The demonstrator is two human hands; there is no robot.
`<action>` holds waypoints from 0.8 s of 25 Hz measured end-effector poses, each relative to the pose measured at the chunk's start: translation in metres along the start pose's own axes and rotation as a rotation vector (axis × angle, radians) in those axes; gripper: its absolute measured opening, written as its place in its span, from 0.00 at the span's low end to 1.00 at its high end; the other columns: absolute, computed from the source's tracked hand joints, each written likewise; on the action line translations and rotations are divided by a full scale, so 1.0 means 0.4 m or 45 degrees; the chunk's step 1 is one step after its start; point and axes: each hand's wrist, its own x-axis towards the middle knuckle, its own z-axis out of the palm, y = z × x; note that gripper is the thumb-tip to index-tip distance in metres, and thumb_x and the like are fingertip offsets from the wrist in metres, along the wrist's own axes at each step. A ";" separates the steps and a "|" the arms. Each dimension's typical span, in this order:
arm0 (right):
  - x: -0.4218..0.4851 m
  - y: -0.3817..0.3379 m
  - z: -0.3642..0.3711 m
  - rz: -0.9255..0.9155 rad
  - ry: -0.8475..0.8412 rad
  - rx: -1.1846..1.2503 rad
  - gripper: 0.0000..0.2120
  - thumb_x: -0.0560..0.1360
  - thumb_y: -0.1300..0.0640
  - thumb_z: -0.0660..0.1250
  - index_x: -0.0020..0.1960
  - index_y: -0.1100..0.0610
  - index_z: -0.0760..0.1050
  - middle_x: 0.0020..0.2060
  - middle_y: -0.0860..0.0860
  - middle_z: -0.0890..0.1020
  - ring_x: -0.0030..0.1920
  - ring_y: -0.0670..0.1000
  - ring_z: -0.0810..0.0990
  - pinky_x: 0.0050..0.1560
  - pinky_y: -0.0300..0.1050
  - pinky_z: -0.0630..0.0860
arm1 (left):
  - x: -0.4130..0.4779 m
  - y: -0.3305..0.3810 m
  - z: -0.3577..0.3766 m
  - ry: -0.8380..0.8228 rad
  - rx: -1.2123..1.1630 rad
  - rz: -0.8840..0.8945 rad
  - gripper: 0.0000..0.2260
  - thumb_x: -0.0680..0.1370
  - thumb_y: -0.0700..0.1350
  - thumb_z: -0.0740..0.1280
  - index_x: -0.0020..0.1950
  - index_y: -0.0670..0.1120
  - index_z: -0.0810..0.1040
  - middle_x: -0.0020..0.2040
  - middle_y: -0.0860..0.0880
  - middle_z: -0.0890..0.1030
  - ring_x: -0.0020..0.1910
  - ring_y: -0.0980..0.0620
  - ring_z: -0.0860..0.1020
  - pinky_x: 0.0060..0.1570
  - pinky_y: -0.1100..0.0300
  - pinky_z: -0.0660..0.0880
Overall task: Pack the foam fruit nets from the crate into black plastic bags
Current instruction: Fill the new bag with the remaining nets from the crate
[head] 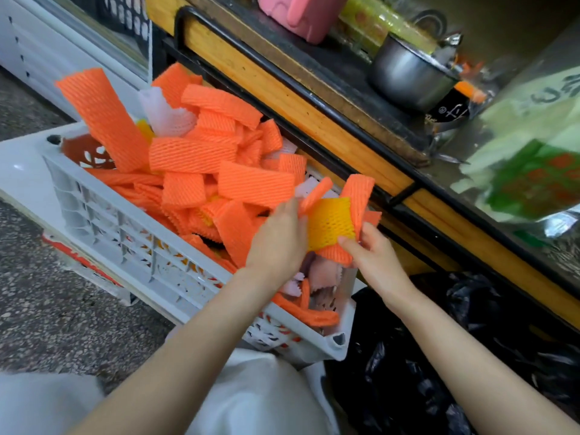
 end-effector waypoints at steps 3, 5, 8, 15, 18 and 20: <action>-0.056 -0.025 -0.021 -0.019 -0.059 0.124 0.07 0.76 0.57 0.65 0.54 0.53 0.75 0.49 0.52 0.82 0.51 0.47 0.81 0.54 0.43 0.77 | -0.048 0.046 0.056 -0.089 -0.184 0.130 0.18 0.82 0.46 0.54 0.71 0.42 0.66 0.66 0.41 0.72 0.66 0.45 0.70 0.64 0.59 0.62; -0.094 -0.036 -0.062 -0.045 -0.018 0.267 0.11 0.74 0.53 0.68 0.55 0.52 0.73 0.48 0.47 0.82 0.49 0.41 0.81 0.50 0.36 0.76 | -0.081 0.094 0.074 -0.015 -0.197 0.224 0.20 0.82 0.48 0.53 0.73 0.43 0.66 0.65 0.43 0.72 0.65 0.46 0.70 0.65 0.61 0.61; -0.143 -0.040 -0.138 -0.097 0.214 0.288 0.24 0.68 0.41 0.71 0.58 0.54 0.72 0.48 0.47 0.83 0.49 0.43 0.82 0.50 0.40 0.76 | -0.128 0.182 0.096 0.056 -0.199 0.427 0.22 0.79 0.52 0.50 0.71 0.46 0.68 0.62 0.45 0.72 0.62 0.47 0.71 0.64 0.53 0.67; -0.301 0.003 -0.348 -0.180 0.744 0.294 0.09 0.75 0.57 0.67 0.54 0.54 0.72 0.43 0.44 0.80 0.41 0.41 0.79 0.46 0.39 0.73 | -0.225 0.376 0.195 -0.147 -0.243 0.705 0.20 0.79 0.46 0.57 0.71 0.48 0.68 0.64 0.47 0.70 0.65 0.49 0.69 0.63 0.56 0.67; -0.354 0.061 -0.412 -0.107 0.913 0.156 0.09 0.75 0.57 0.65 0.53 0.55 0.68 0.41 0.43 0.76 0.41 0.44 0.76 0.47 0.43 0.70 | -0.236 0.371 0.246 -0.289 0.047 0.783 0.25 0.76 0.47 0.64 0.73 0.50 0.64 0.68 0.48 0.67 0.68 0.47 0.66 0.65 0.50 0.65; -0.386 0.104 -0.449 -0.034 0.996 0.087 0.10 0.76 0.56 0.64 0.54 0.56 0.67 0.40 0.43 0.75 0.43 0.50 0.76 0.48 0.49 0.70 | -0.229 0.337 0.277 -0.480 0.447 0.699 0.33 0.73 0.50 0.69 0.75 0.52 0.57 0.73 0.48 0.61 0.72 0.47 0.59 0.69 0.48 0.61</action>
